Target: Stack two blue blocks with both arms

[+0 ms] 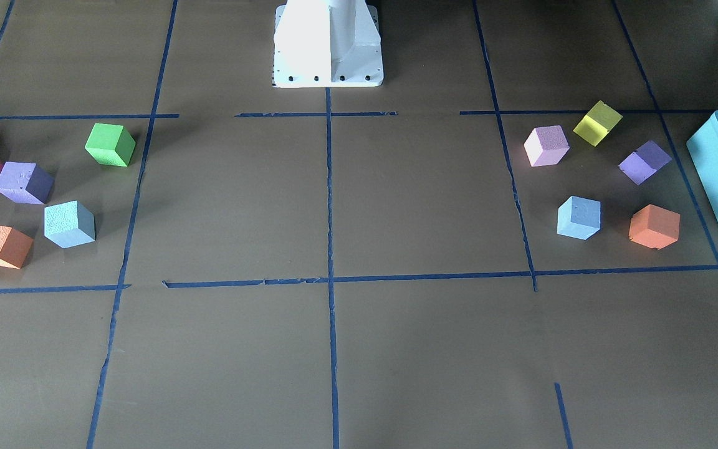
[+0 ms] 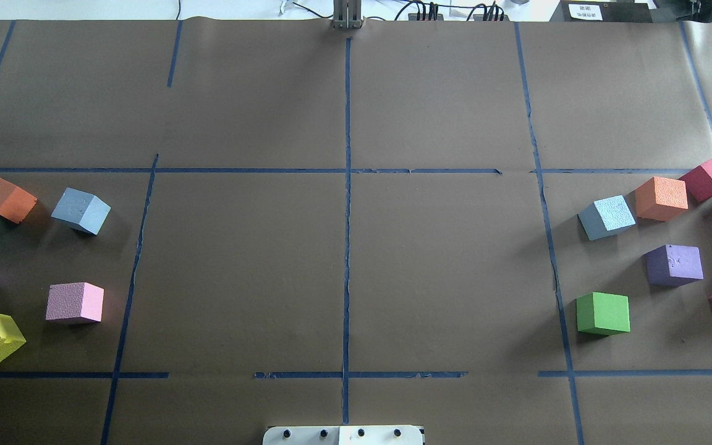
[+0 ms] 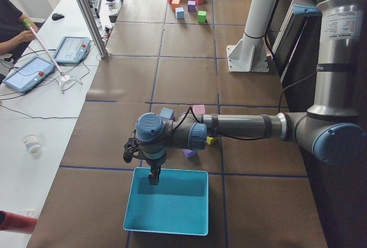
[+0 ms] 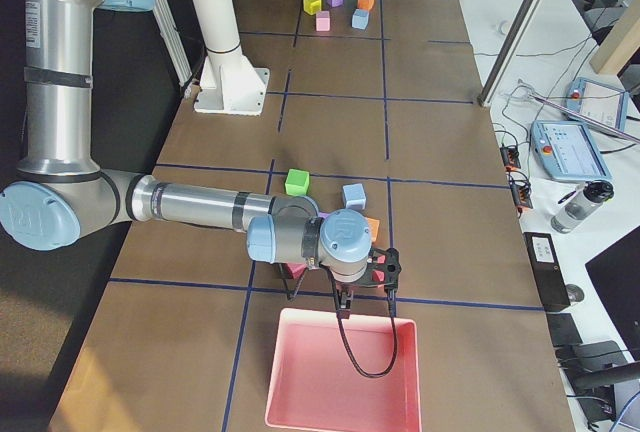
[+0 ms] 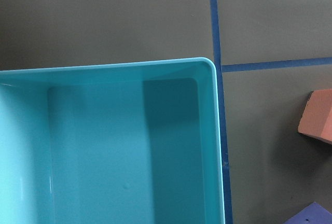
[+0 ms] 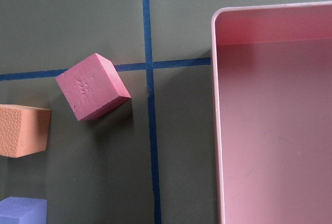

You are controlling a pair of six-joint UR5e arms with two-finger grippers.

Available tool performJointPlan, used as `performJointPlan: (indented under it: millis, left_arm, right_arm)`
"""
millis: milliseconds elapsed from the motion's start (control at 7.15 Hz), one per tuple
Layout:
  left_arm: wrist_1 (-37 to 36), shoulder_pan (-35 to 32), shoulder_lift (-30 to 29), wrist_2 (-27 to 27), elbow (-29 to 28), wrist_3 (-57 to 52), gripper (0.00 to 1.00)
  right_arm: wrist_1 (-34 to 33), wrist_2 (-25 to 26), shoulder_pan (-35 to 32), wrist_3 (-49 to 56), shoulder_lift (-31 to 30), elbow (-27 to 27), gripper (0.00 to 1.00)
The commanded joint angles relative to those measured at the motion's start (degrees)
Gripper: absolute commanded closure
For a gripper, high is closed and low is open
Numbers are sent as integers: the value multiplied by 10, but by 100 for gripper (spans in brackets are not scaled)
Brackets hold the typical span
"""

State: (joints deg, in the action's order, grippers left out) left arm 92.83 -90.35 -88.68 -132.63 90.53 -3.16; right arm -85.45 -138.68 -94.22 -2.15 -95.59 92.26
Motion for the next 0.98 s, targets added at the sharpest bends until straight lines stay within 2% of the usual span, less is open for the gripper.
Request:
performJointPlan:
  millis: [0,280,559,839]
  left_arm:
    - [1,0,0,0,0,0,0]
    - [2,0,0,-2,1,-1,0]
    - [3,0,0,-3,2,-2,0]
    - [3,0,0,-3,6,-2,0]
  right_arm:
    - [0,-1,0,-3,8,12,0]
    - [-1,-5,4,-8,19,25,0]
    - [-3,-4,25,-7,57,42,0]
    - [0,-2,76,-10,70,70,0]
